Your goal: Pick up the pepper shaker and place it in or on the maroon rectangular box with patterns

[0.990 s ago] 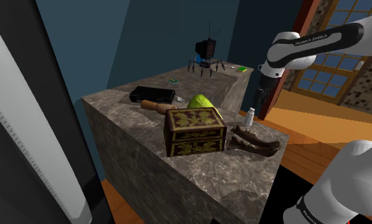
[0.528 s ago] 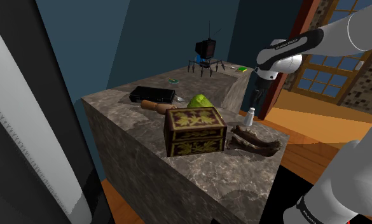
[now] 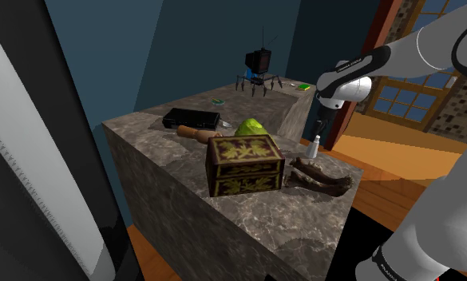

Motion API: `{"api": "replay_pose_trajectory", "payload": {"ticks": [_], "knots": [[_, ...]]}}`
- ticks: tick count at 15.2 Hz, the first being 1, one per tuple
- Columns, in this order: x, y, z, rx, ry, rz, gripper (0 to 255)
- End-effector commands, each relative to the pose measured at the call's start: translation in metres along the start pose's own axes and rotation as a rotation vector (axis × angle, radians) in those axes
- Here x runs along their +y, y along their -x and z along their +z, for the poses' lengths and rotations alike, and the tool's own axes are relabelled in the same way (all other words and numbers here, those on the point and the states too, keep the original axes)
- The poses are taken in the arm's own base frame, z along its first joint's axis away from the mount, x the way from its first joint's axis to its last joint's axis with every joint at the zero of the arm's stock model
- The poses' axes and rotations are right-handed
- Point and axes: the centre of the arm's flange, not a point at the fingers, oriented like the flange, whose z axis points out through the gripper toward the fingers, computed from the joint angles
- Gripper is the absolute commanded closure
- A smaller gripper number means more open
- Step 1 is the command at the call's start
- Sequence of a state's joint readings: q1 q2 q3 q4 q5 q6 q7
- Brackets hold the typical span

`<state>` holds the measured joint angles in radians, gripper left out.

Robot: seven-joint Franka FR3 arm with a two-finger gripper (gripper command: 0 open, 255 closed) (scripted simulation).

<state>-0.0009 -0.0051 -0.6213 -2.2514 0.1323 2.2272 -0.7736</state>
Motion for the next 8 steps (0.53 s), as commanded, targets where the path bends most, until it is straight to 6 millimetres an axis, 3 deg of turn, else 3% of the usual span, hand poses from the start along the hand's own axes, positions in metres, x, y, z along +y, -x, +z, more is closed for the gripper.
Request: {"api": "replay_pose_trajectory", "payload": {"ticks": [1,7,8], "knots": [[-0.0006,0.0005,0.0029,0.001,0.0,0.0,0],[-0.0006,0.0004,0.0029,0.001,0.0,0.0,0],[-0.0006,0.0004,0.0029,0.001,0.0,0.0,255]]}}
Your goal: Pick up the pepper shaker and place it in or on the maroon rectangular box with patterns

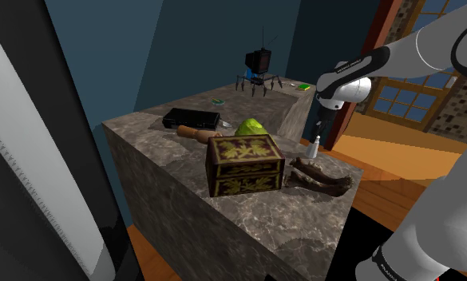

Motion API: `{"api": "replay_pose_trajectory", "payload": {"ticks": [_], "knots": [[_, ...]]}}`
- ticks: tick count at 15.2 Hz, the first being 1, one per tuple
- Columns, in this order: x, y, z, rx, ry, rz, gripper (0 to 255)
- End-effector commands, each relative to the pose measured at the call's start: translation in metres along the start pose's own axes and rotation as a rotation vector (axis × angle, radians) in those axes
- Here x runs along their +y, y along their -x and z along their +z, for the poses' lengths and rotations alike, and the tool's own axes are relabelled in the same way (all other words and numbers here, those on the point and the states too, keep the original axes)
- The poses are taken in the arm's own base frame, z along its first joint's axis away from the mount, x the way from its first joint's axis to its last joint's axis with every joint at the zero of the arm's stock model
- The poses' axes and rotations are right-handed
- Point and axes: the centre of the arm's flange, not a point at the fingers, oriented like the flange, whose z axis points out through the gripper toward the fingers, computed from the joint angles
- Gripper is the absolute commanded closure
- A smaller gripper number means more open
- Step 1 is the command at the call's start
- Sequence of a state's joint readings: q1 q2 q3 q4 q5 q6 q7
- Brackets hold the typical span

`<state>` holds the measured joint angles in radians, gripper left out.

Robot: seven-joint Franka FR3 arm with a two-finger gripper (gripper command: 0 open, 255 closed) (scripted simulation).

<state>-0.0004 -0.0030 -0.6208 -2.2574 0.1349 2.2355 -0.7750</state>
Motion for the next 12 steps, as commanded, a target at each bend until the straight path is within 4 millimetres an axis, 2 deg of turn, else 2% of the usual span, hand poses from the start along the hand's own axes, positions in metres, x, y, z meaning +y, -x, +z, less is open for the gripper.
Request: {"api": "replay_pose_trajectory", "payload": {"ticks": [1,9,12], "knots": [[0.0,0.0,0.0,0.0,0.0,0.0,255],[0.0,0.0,0.0,0.0,0.0,0.0,255],[-0.001,-0.001,-0.016,0.0,0.0,0.0,255]]}}
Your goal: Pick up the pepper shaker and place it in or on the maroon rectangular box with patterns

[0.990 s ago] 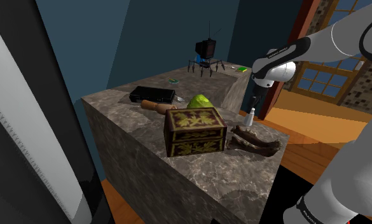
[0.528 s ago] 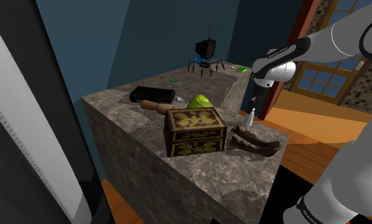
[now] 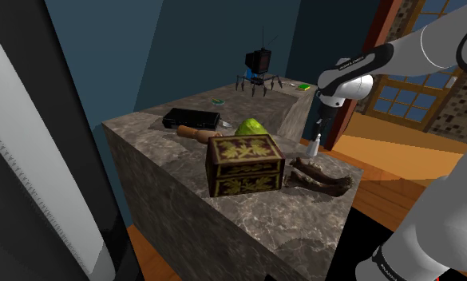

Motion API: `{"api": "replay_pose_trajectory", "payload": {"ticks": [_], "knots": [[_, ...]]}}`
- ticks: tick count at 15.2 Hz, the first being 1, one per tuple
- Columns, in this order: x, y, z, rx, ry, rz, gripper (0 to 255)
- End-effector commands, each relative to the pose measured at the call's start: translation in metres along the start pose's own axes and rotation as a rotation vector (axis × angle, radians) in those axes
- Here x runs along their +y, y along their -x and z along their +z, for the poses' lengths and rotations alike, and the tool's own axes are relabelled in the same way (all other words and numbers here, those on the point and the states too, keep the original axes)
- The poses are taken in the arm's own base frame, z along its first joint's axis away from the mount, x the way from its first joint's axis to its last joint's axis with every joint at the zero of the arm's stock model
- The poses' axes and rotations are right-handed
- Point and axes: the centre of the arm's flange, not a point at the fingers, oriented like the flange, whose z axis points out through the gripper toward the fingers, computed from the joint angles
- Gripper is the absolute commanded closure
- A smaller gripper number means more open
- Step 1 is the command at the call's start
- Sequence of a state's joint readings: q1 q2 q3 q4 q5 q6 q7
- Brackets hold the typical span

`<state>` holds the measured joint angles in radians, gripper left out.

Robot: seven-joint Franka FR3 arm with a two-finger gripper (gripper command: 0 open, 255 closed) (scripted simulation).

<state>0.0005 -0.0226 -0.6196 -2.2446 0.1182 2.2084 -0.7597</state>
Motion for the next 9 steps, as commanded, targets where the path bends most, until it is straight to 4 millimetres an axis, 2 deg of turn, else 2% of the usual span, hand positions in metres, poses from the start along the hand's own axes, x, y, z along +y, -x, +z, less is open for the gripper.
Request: {"api": "replay_pose_trajectory", "payload": {"ticks": [1,9], "knots": [[0.0,0.0,-0.01,0.0,0.0,0.0,255],[-0.004,-0.002,-0.052,0.0,0.0,0.0,255]]}}
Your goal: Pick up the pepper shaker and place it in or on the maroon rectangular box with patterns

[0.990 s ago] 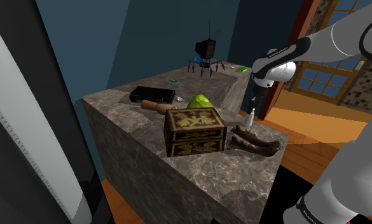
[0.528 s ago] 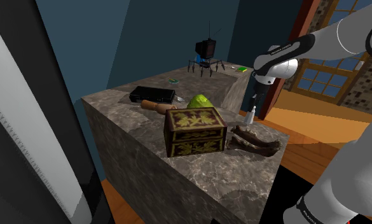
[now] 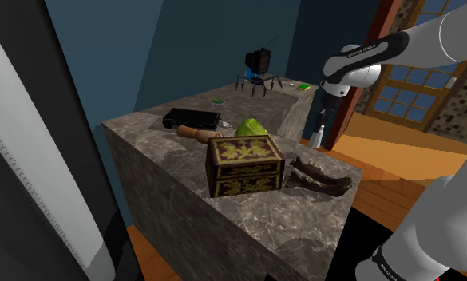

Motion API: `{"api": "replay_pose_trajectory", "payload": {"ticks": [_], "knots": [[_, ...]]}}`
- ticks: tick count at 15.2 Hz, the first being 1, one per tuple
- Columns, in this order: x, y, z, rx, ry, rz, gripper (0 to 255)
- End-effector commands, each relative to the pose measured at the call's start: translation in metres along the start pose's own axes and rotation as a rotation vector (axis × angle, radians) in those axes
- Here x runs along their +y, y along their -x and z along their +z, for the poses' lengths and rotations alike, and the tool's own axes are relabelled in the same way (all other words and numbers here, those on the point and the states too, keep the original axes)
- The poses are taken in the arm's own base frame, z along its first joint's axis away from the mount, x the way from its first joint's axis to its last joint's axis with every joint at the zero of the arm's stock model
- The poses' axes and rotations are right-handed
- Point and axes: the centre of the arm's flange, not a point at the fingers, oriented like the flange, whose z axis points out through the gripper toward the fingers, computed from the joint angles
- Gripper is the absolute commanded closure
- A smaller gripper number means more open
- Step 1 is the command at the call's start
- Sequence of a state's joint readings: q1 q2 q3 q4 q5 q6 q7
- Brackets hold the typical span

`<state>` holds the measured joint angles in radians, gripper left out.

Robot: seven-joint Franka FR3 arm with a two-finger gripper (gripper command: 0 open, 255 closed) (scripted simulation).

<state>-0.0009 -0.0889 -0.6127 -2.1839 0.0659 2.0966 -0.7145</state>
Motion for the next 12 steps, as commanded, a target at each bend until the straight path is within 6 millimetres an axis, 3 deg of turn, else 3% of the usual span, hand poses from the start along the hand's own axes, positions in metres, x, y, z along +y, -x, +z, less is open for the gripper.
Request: {"api": "replay_pose_trajectory", "payload": {"ticks": [1,12], "knots": [[-0.001,-0.001,-0.011,0.0,0.0,0.0,255],[-0.007,-0.004,-0.069,0.0,0.0,0.0,255]]}}
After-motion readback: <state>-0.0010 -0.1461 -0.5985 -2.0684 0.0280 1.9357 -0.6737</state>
